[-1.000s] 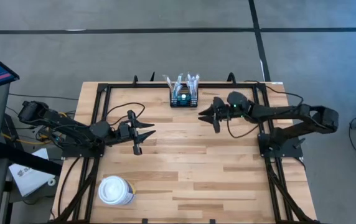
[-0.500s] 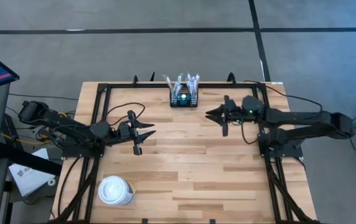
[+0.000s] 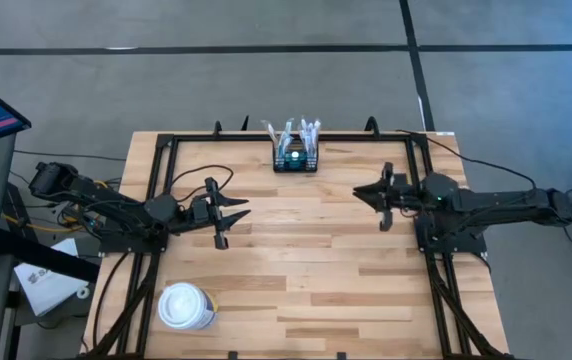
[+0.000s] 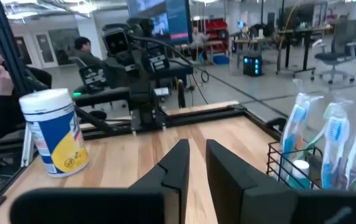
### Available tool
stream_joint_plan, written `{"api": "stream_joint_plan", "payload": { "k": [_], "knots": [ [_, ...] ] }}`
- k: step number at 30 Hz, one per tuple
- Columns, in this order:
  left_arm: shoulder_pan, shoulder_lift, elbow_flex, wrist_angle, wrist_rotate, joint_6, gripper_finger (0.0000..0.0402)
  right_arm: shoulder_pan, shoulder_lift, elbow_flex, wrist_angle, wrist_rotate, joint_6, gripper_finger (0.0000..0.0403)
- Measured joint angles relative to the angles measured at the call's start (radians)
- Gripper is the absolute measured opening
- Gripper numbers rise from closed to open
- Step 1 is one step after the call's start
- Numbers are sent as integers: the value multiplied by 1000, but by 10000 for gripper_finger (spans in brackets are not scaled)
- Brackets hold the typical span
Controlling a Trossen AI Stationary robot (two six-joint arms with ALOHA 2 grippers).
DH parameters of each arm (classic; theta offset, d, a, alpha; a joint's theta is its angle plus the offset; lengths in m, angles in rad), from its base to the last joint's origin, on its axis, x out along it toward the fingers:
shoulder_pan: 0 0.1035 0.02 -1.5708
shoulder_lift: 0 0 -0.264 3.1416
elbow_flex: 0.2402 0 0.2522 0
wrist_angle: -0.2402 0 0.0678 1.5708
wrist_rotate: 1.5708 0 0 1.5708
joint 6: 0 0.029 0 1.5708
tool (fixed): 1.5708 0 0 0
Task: Pick & Place toothbrushing station
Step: Return to Home Position
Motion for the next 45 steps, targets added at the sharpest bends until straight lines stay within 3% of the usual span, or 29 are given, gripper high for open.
{"api": "stream_joint_plan", "payload": {
  "k": [10,18,24,35,41,45],
  "knots": [
    [0,0,0,-1,0,0,108,73,-300,-157,-31,87,-115,18],
    [0,0,0,-3,-7,0,108,77,-457,-174,-243,80,-150,4],
    [0,0,0,-4,-7,0,108,77,-496,-175,-346,80,-153,1],
    [0,0,-3,-11,-8,15,108,38,-518,-285,-244,88,-212,1],
    [0,-2,-39,-11,-130,36,108,7,-517,-302,-261,86,-197,1],
    [9,-25,-76,-9,-130,38,108,-6,-517,-302,-261,80,-179,1]
  ]
}}
